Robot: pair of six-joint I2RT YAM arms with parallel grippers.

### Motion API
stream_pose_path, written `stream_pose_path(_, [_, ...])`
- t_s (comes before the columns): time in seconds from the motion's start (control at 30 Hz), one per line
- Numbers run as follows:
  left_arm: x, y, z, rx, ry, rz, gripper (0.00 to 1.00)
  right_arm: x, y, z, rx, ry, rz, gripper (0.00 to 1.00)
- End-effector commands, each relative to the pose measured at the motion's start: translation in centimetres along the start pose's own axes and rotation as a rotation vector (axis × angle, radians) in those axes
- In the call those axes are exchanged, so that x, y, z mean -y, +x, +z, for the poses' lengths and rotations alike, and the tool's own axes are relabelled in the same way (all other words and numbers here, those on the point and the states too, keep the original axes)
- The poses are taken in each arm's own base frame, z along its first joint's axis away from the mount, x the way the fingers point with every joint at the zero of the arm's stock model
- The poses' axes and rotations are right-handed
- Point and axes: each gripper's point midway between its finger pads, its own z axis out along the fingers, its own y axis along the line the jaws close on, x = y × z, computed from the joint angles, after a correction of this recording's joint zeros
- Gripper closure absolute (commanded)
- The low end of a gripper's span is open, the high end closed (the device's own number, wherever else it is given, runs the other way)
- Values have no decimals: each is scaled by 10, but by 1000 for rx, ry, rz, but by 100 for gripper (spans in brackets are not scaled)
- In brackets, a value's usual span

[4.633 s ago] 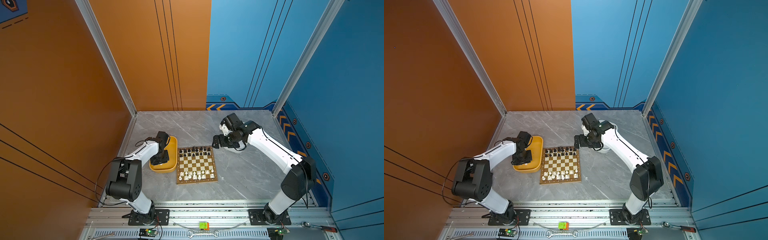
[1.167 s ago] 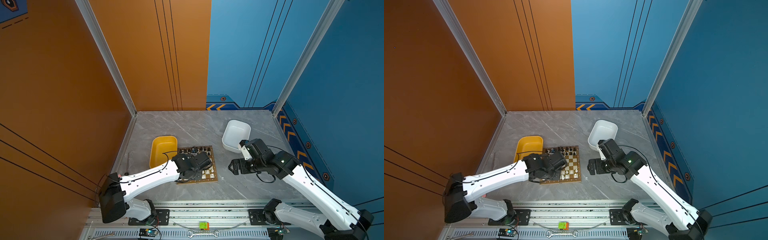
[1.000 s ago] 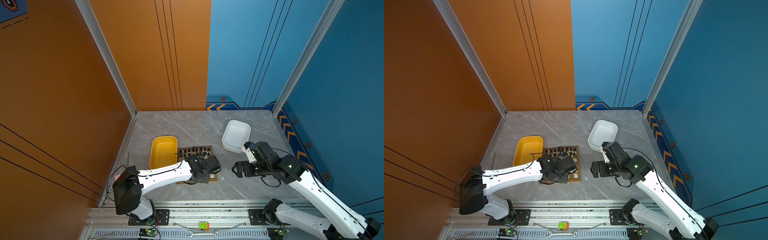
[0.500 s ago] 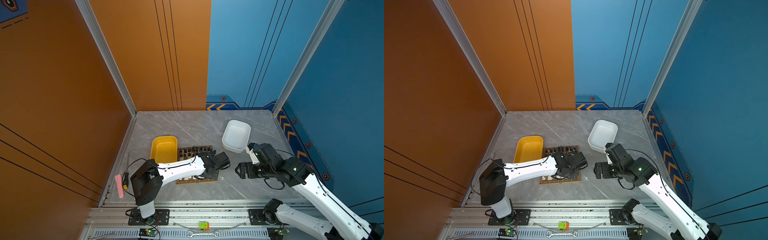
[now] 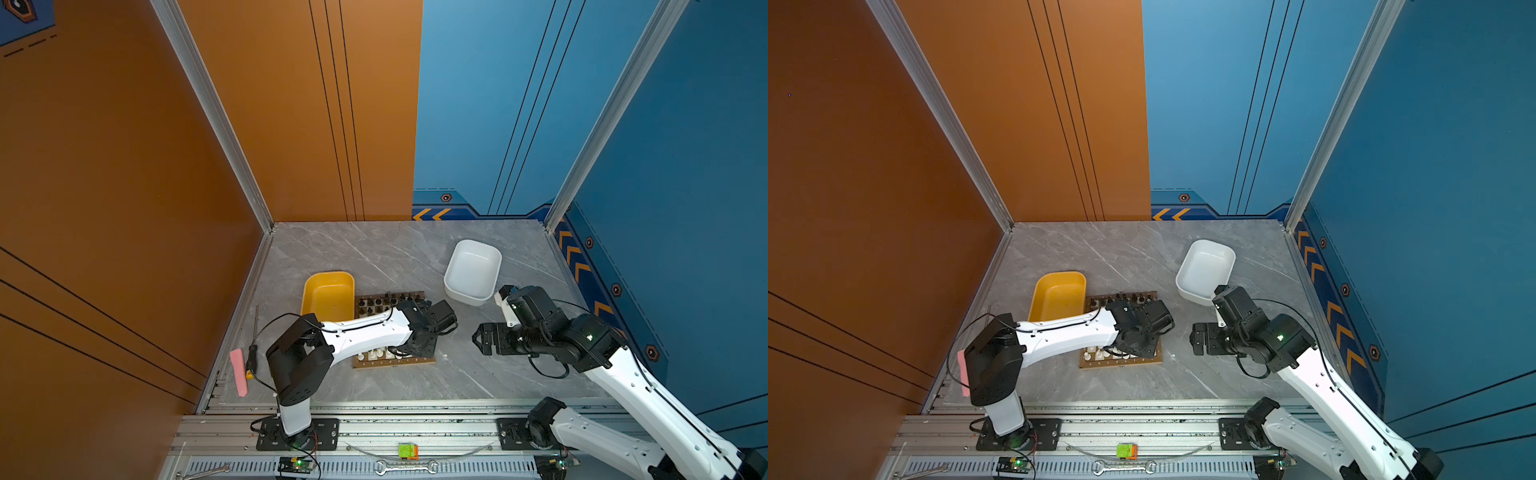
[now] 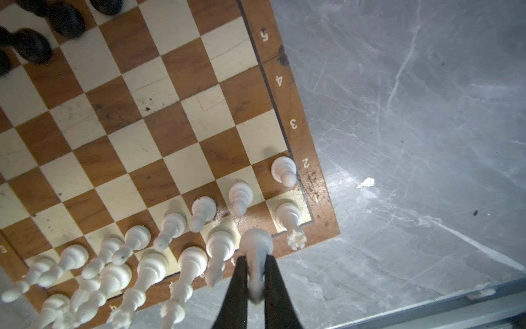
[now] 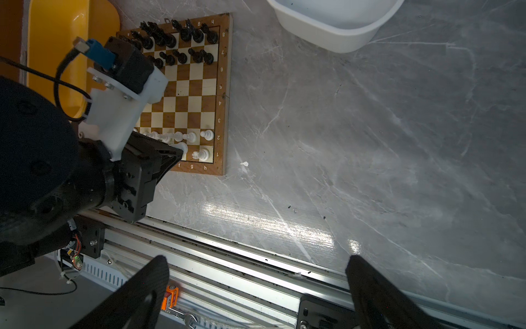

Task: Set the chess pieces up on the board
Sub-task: 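Lower the held white piece onto the near-row square with left gripper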

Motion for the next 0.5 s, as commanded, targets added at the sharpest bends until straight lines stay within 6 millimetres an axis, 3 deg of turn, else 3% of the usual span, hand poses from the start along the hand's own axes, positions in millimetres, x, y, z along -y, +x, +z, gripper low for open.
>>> stream_pose_path(0.0, [-3, 11, 7, -43, -3, 5, 100, 9, 9, 2, -38, 35, 12, 0])
stream_pose_path(0.47, [-1, 18, 21, -65, -12, 3, 100, 13, 12, 1, -51, 40, 9, 0])
